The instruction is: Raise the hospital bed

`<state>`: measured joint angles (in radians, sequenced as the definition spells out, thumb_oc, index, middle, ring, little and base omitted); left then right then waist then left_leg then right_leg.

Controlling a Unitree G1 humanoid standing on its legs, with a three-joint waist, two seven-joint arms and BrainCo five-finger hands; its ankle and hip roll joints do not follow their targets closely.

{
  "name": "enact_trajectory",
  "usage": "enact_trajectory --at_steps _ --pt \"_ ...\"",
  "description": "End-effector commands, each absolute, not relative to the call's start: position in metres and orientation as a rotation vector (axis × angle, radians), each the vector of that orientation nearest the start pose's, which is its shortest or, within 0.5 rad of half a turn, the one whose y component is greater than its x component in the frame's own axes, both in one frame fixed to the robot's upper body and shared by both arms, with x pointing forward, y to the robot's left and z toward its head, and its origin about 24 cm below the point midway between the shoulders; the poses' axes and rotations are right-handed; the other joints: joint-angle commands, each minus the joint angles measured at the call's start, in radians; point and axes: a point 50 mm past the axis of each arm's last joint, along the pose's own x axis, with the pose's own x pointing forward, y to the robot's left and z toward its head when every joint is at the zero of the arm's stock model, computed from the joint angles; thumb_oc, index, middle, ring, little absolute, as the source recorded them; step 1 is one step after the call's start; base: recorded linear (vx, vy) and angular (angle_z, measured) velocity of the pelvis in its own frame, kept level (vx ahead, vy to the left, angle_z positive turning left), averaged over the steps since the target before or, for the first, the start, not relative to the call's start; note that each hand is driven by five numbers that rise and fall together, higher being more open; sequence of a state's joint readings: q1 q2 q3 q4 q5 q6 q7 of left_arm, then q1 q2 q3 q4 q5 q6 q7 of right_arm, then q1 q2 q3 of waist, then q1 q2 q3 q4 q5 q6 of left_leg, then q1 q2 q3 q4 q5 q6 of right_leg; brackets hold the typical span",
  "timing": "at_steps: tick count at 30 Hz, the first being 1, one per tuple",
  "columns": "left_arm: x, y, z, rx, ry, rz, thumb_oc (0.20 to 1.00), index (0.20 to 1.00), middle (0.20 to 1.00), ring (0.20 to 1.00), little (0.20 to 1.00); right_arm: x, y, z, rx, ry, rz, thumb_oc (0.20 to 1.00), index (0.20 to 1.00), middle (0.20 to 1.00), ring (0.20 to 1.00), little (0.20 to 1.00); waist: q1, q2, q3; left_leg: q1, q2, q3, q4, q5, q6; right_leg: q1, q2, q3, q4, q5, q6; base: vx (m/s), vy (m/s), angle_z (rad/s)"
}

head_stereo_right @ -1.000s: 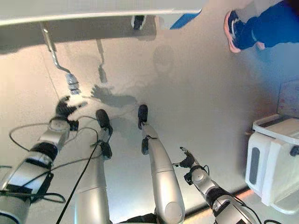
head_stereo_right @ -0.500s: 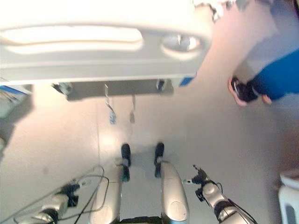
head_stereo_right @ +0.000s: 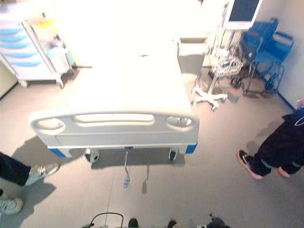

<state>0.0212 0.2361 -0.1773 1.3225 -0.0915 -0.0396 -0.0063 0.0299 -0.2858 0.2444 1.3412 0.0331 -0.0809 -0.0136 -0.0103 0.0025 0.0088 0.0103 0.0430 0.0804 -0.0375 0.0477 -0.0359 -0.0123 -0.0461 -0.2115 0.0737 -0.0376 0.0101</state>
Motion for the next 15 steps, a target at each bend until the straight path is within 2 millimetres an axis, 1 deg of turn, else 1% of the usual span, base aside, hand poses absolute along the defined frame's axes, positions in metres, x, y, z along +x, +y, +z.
enact_trajectory --at_steps 1,5,7,10,15 --pt "0.073 0.23 -0.167 0.227 1.265 0.052 1.0 1.0 1.0 1.0 1.0 0.067 -0.249 -0.164 -0.335 1.312 -0.023 1.0 1.0 1.0 1.0 1.0 0.01 -0.03 0.002 0.014 -0.066 0.028 -0.041 0.049 0.003 0.032 0.005 0.035 -0.09 0.113 0.107 0.04 0.004 -0.09" --pt "0.073 0.225 -0.167 0.244 1.258 0.021 1.0 1.0 1.0 1.0 1.0 0.064 -0.245 -0.165 -0.324 1.323 -0.016 1.0 1.0 1.0 1.0 1.0 0.01 -0.034 -0.017 0.03 -0.066 0.033 -0.05 0.045 0.004 0.051 0.006 0.036 -0.102 0.116 0.107 0.02 -0.006 -0.04" --pt "0.072 0.22 -0.169 0.261 1.267 -0.023 1.0 1.0 1.0 1.0 1.0 0.061 -0.243 -0.166 -0.307 1.336 -0.021 1.0 1.0 1.0 1.0 1.0 0.005 -0.035 -0.033 0.035 -0.068 0.032 -0.05 0.04 0.004 0.058 0.008 0.04 -0.108 0.119 0.104 0.0 0.0 0.0" --pt "0.072 0.217 -0.169 0.28 1.268 -0.05 1.0 1.0 1.0 1.0 1.0 0.06 -0.24 -0.167 -0.299 1.339 -0.018 1.0 1.0 1.0 1.0 1.0 0.002 -0.036 -0.046 0.036 -0.069 0.031 -0.05 0.036 0.004 0.067 0.01 0.042 -0.125 0.121 0.102 0.02 -0.004 0.0" --pt "0.072 0.217 -0.169 0.3 1.269 -0.058 1.0 1.0 1.0 1.0 1.0 0.059 -0.237 -0.168 -0.303 1.338 -0.006 1.0 1.0 1.0 1.0 1.0 0.002 -0.04 -0.049 0.046 -0.069 0.032 -0.05 0.031 0.007 0.077 0.011 0.045 -0.131 0.12 0.1 0.01 -0.002 0.0"
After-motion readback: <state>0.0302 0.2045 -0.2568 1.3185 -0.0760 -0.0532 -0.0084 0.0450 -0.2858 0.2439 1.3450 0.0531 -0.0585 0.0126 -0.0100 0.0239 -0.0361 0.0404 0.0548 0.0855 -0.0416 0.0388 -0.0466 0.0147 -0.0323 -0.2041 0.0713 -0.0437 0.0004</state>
